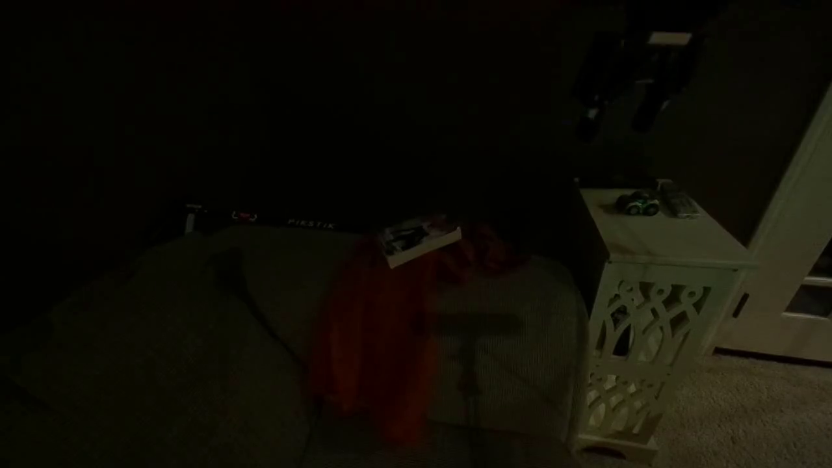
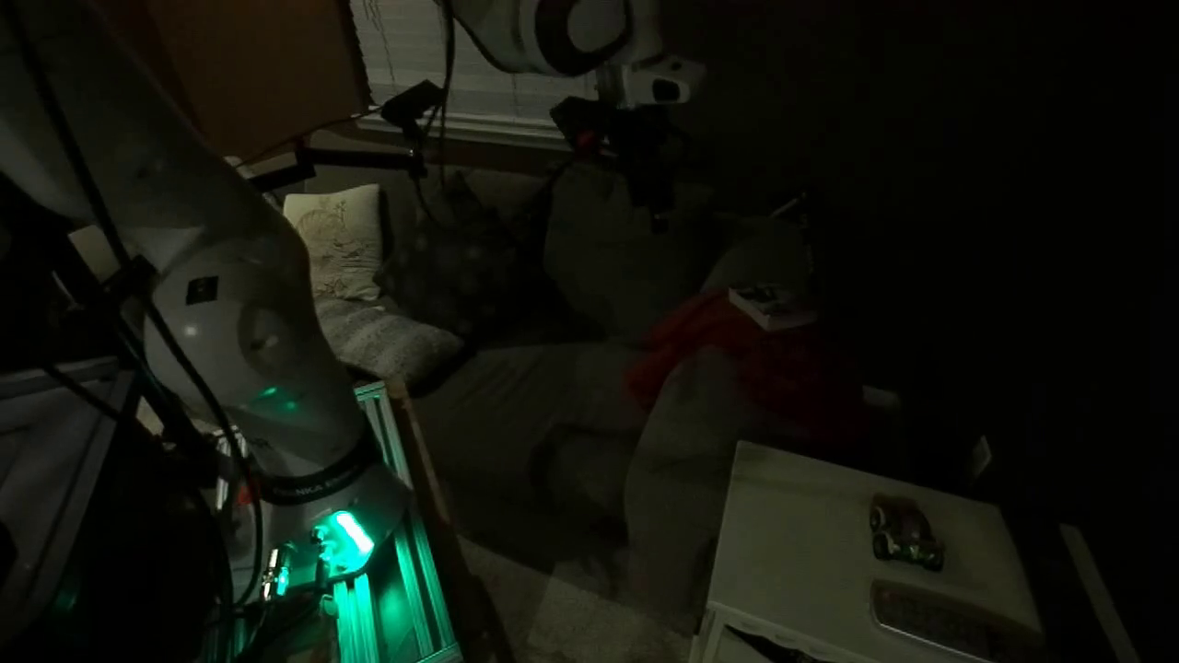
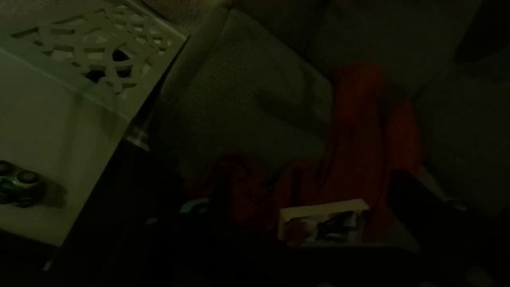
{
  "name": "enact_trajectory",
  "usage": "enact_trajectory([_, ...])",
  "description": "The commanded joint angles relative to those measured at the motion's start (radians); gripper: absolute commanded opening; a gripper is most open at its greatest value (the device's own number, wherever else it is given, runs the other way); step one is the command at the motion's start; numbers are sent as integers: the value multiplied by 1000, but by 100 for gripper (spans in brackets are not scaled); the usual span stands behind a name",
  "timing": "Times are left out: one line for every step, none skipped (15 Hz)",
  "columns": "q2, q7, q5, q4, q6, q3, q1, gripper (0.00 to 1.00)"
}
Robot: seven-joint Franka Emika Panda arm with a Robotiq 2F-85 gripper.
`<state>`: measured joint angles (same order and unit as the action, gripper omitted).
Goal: Put the toy car on the armrest of the chair
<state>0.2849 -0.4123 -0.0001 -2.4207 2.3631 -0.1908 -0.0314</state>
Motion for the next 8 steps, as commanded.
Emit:
enact_trajectory([-232,-197,-196,150,78,20,-97,100])
enact_trajectory([-283,-251,-261,190,90,43,-114,100])
enact_trajectory([-324,-316,-320,227,88,68,-115,100])
enact_trajectory([-364,-369,-371,261,90,106,-111,100])
enact_trajectory([-399,-423,-410,293,83,144,-100,100])
enact_trajectory([-426,-472,-432,325,54,178,-83,100])
enact_trajectory([-354,-360,-360,238,91,183,-64,100])
enact_trajectory([-380,-365,-366,258,93,205,-59,100])
